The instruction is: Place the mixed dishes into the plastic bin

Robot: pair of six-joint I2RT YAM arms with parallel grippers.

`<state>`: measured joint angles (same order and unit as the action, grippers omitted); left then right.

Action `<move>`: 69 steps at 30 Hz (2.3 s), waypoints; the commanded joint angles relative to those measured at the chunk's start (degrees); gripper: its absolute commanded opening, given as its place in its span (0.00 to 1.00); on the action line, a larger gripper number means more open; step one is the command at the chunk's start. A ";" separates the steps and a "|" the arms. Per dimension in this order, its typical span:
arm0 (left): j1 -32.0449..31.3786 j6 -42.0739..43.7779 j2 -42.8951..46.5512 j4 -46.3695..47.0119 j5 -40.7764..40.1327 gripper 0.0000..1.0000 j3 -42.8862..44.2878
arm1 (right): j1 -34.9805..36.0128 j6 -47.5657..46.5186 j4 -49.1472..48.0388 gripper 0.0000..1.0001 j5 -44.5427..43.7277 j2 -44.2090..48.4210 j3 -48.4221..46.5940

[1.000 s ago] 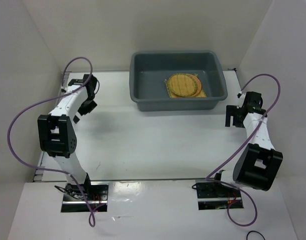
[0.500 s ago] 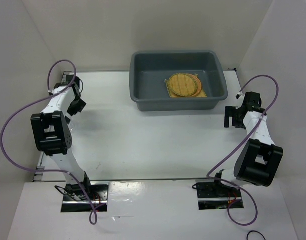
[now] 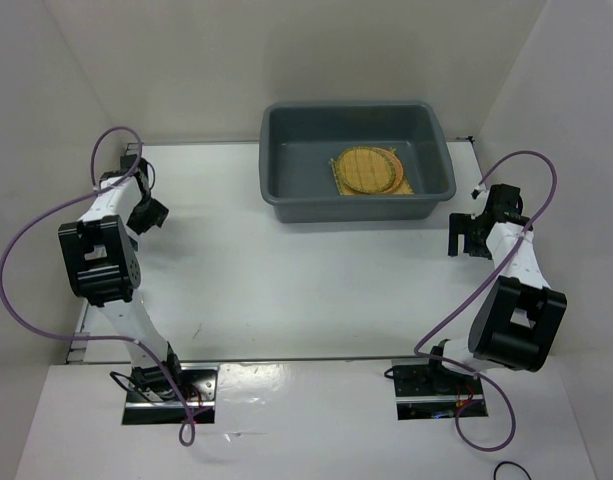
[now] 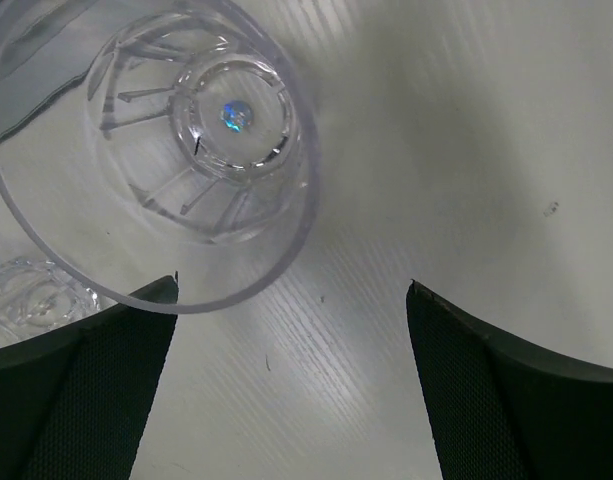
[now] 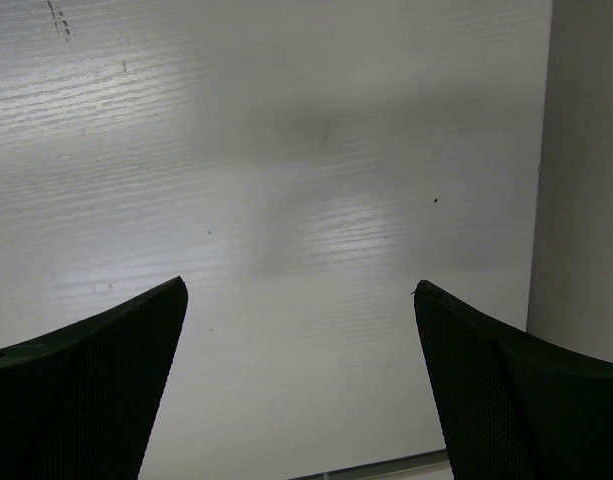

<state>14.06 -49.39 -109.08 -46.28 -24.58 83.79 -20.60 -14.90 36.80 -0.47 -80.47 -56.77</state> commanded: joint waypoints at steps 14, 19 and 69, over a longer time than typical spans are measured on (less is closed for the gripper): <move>-1.77 5.97 -0.87 -4.07 0.94 1.00 20.44 | 0.30 -0.92 -0.32 0.98 1.09 -0.92 0.17; -0.71 6.50 -3.07 -3.55 0.23 1.00 20.45 | 0.30 -0.92 -0.32 0.98 1.09 -0.92 0.17; -30.48 26.96 -12.89 5.53 35.71 0.00 56.44 | 0.30 -2.50 0.73 0.98 5.74 -2.50 -0.36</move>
<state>-9.39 -34.37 -114.34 -21.52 19.59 128.95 -20.60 -16.29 37.36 3.29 -84.60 -56.75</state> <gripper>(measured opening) 0.118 0.983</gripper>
